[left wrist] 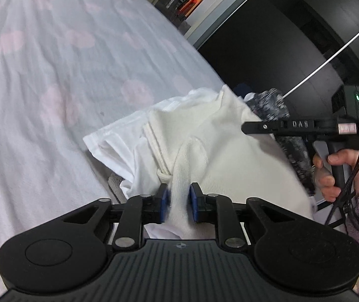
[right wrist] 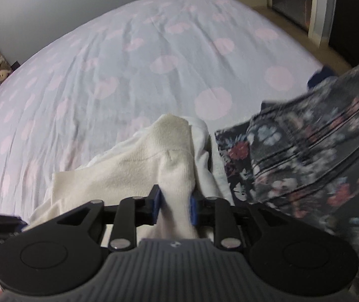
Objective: Fold clothes
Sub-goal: 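Lower the sweater onto the white clothes stack and open both grippers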
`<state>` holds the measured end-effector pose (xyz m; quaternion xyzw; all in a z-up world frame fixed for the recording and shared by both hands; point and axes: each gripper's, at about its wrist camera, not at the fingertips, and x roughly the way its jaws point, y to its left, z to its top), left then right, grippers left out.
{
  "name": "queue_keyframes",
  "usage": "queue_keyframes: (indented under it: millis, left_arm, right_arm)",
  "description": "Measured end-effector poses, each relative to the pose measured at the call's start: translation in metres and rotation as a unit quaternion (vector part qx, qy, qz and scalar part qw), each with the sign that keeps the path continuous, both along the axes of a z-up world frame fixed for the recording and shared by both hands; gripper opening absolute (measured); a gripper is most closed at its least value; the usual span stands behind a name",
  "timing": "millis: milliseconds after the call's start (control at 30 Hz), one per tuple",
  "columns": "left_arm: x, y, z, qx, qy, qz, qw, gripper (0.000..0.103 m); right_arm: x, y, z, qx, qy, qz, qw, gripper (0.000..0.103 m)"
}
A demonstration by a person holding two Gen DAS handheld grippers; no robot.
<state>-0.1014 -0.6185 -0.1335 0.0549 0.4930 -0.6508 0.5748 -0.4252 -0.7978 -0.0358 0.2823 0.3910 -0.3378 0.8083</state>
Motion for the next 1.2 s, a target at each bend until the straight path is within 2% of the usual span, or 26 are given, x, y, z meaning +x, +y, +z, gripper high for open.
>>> queue_keyframes:
  millis: [67,167,200,267,300,433,533,600,700,767,867,967,1067,1133,1200]
  left_arm:
    - [0.002,0.008,0.011,-0.008,-0.014,0.012,0.9998,0.018]
    - [0.001,0.021,0.026,-0.02,-0.044,0.029,0.9984,0.025]
    - [-0.001,0.025,0.031,-0.026,-0.05,0.029,0.998,0.025]
    - [-0.011,0.026,0.041,-0.041,-0.045,0.011,0.9981,0.025]
    - [-0.018,0.025,0.044,-0.047,-0.044,-0.004,0.9979,0.025]
    - [-0.057,0.018,0.048,-0.058,-0.053,-0.076,0.994,0.024]
    - [-0.082,0.013,0.041,-0.045,-0.073,-0.11,0.9903,0.024]
    - [-0.092,0.007,0.03,-0.027,-0.083,-0.117,0.9893,0.024]
    - [-0.095,0.005,0.021,-0.014,-0.092,-0.118,0.9887,0.024]
    - [-0.094,0.008,0.023,-0.019,-0.095,-0.118,0.9882,0.024]
    - [-0.093,0.02,0.037,-0.046,-0.102,-0.114,0.9872,0.024]
    - [-0.106,0.021,0.045,-0.066,-0.104,-0.134,0.9832,0.024]
    - [-0.124,0.019,0.042,-0.064,-0.106,-0.168,0.978,0.024]
    - [-0.134,0.016,0.031,-0.041,-0.114,-0.182,0.9758,0.017]
    - [-0.137,0.012,0.015,-0.016,-0.104,-0.186,0.9769,0.011]
  right_arm:
    - [-0.007,0.014,0.013,-0.034,0.015,-0.001,0.999,0.035]
    - [-0.021,0.034,0.03,-0.066,0.02,-0.007,0.998,0.034]
    - [-0.026,0.041,0.034,-0.068,0.013,-0.008,0.998,0.032]
    - [-0.037,0.056,0.041,-0.073,0.0,-0.009,0.997,0.019]
    - [-0.038,0.065,0.041,-0.078,-0.001,-0.003,0.997,0.017]
    - [-0.037,0.081,0.021,-0.084,0.033,-0.006,0.996,0.01]
    - [-0.044,0.072,-0.004,-0.09,0.081,-0.041,0.992,0.01]
    - [-0.053,0.064,-0.021,-0.074,0.093,-0.063,0.991,0.009]
    - [-0.06,0.067,-0.023,-0.076,0.074,-0.063,0.992,0.009]
    - [-0.063,0.075,-0.01,-0.087,0.065,-0.061,0.992,0.009]
    - [-0.073,0.094,0.015,-0.104,0.036,-0.057,0.992,0.01]
    - [-0.077,0.116,0.027,-0.09,0.007,-0.033,0.995,0.01]
    - [-0.068,0.132,0.015,-0.087,0.038,-0.009,0.996,0.01]
    - [-0.072,0.132,-0.001,-0.079,0.053,-0.021,0.995,0.007]
    - [-0.076,0.128,-0.013,-0.068,0.049,-0.03,0.996,0.006]
